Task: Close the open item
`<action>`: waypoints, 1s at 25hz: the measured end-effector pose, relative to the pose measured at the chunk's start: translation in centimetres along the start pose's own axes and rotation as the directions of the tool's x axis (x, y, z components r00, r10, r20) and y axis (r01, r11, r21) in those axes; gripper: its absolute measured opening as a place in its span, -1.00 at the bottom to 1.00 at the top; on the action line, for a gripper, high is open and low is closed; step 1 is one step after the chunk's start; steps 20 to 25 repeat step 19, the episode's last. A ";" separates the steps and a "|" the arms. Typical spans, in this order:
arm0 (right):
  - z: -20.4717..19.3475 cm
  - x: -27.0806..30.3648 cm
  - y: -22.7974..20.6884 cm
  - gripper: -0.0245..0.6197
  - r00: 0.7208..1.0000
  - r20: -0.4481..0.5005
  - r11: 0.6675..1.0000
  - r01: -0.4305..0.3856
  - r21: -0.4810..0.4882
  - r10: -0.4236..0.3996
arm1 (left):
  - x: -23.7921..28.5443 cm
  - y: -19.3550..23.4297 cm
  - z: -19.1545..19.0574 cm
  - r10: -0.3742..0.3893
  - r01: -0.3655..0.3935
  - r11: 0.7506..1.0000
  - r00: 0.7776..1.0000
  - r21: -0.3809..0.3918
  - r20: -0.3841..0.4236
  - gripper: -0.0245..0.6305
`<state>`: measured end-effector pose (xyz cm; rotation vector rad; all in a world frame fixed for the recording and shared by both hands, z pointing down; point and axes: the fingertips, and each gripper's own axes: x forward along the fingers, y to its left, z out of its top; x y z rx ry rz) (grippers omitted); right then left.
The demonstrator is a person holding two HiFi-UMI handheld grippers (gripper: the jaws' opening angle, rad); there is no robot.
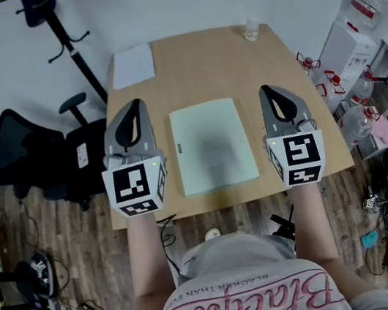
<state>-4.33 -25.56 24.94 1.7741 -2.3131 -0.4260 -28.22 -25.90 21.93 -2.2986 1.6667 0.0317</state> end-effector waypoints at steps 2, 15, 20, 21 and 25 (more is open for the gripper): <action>0.1 0.0 -0.1 -0.92 1.000 0.006 1.000 0.002 0.000 -0.002 | 0.0 0.1 0.0 0.003 -0.003 1.000 1.000 -0.001 0.000 -0.88; 0.8 -0.1 -0.4 -0.92 0.999 0.048 1.000 -0.005 0.009 0.005 | -0.6 1.0 0.5 0.040 -0.039 0.997 0.999 -0.067 0.022 -0.88; 1.0 -0.2 -0.7 -0.92 0.998 0.059 1.000 -0.009 0.017 0.008 | -0.7 0.8 0.7 0.033 -0.032 0.999 0.999 -0.033 0.020 -0.88; 1.0 -0.2 -0.7 -0.92 0.998 0.059 1.000 -0.009 0.017 0.008 | -0.7 0.8 0.7 0.033 -0.032 0.999 0.999 -0.033 0.020 -0.88; 1.0 -0.2 -0.7 -0.92 0.998 0.059 1.000 -0.009 0.017 0.008 | -0.7 0.8 0.7 0.033 -0.032 0.999 0.999 -0.033 0.020 -0.88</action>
